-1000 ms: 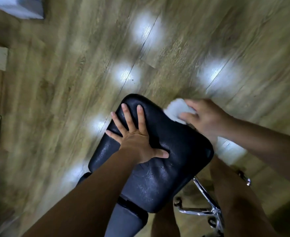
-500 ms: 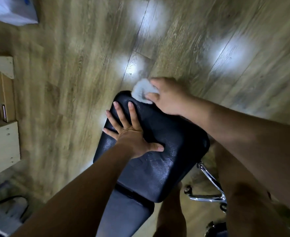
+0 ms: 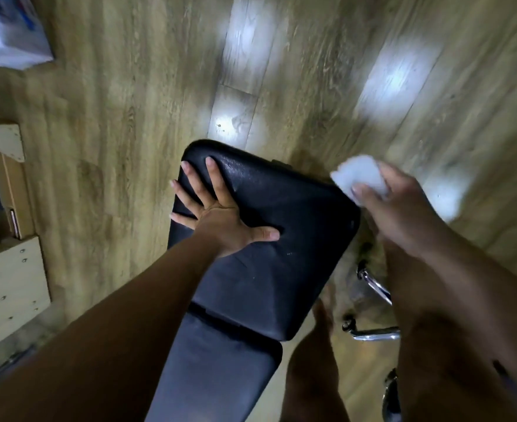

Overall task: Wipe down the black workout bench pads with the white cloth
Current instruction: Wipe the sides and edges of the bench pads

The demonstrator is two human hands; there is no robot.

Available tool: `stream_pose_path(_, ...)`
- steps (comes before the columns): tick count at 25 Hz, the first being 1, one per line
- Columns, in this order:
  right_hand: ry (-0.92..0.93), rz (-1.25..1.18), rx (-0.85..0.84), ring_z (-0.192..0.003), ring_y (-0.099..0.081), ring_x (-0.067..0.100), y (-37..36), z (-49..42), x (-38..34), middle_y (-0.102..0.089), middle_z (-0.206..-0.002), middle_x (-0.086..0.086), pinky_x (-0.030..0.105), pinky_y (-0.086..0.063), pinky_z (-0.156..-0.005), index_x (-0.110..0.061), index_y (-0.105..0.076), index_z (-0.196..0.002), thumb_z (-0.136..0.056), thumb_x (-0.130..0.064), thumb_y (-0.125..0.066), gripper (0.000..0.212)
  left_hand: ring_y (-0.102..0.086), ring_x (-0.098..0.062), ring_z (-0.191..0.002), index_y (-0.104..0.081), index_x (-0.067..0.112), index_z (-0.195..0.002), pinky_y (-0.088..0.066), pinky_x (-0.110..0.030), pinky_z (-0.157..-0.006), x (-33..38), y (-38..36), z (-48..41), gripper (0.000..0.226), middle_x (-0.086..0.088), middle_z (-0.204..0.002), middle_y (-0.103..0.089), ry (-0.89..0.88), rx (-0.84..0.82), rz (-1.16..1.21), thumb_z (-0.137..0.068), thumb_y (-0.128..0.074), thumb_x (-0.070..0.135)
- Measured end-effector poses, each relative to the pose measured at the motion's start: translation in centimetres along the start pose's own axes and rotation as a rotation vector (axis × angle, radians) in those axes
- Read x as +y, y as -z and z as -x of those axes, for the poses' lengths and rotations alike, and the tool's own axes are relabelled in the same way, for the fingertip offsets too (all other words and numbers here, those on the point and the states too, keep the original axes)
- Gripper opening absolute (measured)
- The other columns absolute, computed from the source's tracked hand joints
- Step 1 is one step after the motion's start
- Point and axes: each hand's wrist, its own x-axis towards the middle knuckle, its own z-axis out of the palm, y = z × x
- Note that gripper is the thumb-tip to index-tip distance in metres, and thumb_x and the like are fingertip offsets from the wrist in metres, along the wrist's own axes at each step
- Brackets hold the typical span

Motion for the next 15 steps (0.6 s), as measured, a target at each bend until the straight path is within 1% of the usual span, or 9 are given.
stream_pose_path(1, 0.048, 0.004, -0.021, -0.11, -0.06, 0.023, -0.3, -1.1, -0.3, -0.063, -0.121, -0.004, 0.044, -0.045, -0.1, -0.052, -0.046, -0.127, -0.08, -0.049, -0.052, 0.048, 0.047, -0.043, -0.13, 0.06, 0.032, -0.118, 0.006, -0.078, -0.105, 0.1, -0.1, 0.0, 0.165, -0.01, -0.137, 0.059, -0.002, 0.01, 0.004, -0.041, -0.079, 0.077)
stream_pose_path(2, 0.069, -0.001, -0.031, -0.112, -0.059, 0.019, -0.5, -1.5, -0.5, -0.06, -0.124, -0.01, 0.045, -0.042, -0.103, -0.06, -0.041, -0.127, -0.081, -0.049, -0.052, 0.049, 0.046, -0.043, -0.132, 0.056, 0.031, -0.124, 0.005, -0.078, -0.105, 0.1, -0.3, 0.2, 0.165, -0.01, -0.139, 0.057, -0.005, 0.017, 0.008, -0.041, -0.079, 0.077)
stream_pose_path(3, 0.059, -0.032, 0.027, -0.112, -0.059, 0.017, -0.8, -1.2, 0.4, -0.06, -0.124, -0.012, 0.047, -0.043, -0.102, -0.057, -0.044, -0.126, -0.082, -0.047, -0.054, 0.047, 0.045, -0.042, -0.132, 0.053, 0.03, -0.128, 0.005, -0.079, -0.104, 0.1, -0.6, 0.4, 0.165, -0.009, -0.14, 0.057, -0.013, 0.025, 0.004, -0.041, -0.078, 0.078)
stream_pose_path(5, -0.009, -0.257, 0.259, -0.109, -0.061, 0.021, -2.3, 1.1, 3.0, -0.064, -0.117, -0.006, 0.052, -0.048, -0.097, -0.04, -0.054, -0.12, -0.08, -0.043, -0.06, 0.04, 0.044, -0.042, -0.134, 0.05, 0.032, -0.132, 0.004, -0.079, -0.104, -0.3, -0.9, 0.6, 0.163, -0.007, -0.141, 0.056, -0.032, 0.059, -0.007, -0.04, -0.077, 0.079)
stream_pose_path(7, -0.1, -0.397, 0.383, -0.109, -0.062, 0.022, -6.9, 7.2, 5.7, -0.064, -0.117, 0.001, 0.05, -0.048, -0.097, -0.037, -0.053, -0.116, -0.081, -0.037, -0.063, 0.037, 0.042, -0.044, -0.135, 0.047, 0.032, -0.135, 0.007, -0.076, -0.106, -0.7, -1.2, 0.6, 0.162, -0.009, -0.144, 0.053, -0.06, 0.113, -0.028, -0.04, -0.075, 0.081)
stream_pose_path(9, -0.189, -0.459, 0.31, -0.101, -0.064, 0.021, -13.9, 14.8, 8.2, -0.066, -0.109, -0.003, 0.049, -0.051, -0.092, -0.042, -0.053, -0.114, -0.081, -0.034, -0.064, 0.036, 0.037, -0.048, -0.136, 0.043, 0.029, -0.139, 0.01, -0.07, -0.111, -1.1, -1.7, 0.3, 0.163, -0.013, -0.147, 0.048, -0.088, 0.165, -0.045, -0.038, -0.071, 0.085)
stream_pose_path(11, -0.221, -0.398, 0.247, -0.096, -0.065, 0.021, -18.1, 19.0, 8.1, -0.066, -0.103, -0.009, 0.051, -0.054, -0.085, -0.047, -0.052, -0.111, -0.075, -0.046, -0.061, 0.038, 0.033, -0.05, -0.137, 0.04, 0.03, -0.141, 0.009, -0.067, -0.114, -1.4, -2.0, 0.5, 0.162, -0.012, -0.149, 0.046, -0.082, 0.198, -0.052, -0.036, -0.068, 0.089)
stream_pose_path(13, -0.186, -0.341, 0.311, -0.097, -0.064, 0.022, -16.6, 16.8, 8.5, -0.064, -0.105, -0.008, 0.05, -0.053, -0.087, -0.052, -0.05, -0.109, -0.074, -0.044, -0.058, 0.036, 0.03, -0.049, -0.139, 0.039, 0.032, -0.141, 0.006, -0.067, -0.114, -1.6, -2.1, 0.6, 0.16, -0.009, -0.151, 0.045, -0.075, 0.212, -0.061, -0.038, -0.067, 0.09)
stream_pose_path(15, -0.101, -0.31, 0.335, -0.098, -0.062, 0.021, -13.0, 12.7, 8.2, -0.062, -0.104, -0.008, 0.044, -0.051, -0.092, -0.059, -0.045, -0.109, -0.077, -0.029, -0.057, 0.045, 0.029, -0.049, -0.14, 0.038, 0.033, -0.142, 0.005, -0.066, -0.115, -1.7, -2.3, 0.3, 0.159, -0.009, -0.152, 0.044, -0.077, 0.246, -0.073, -0.038, -0.068, 0.09)
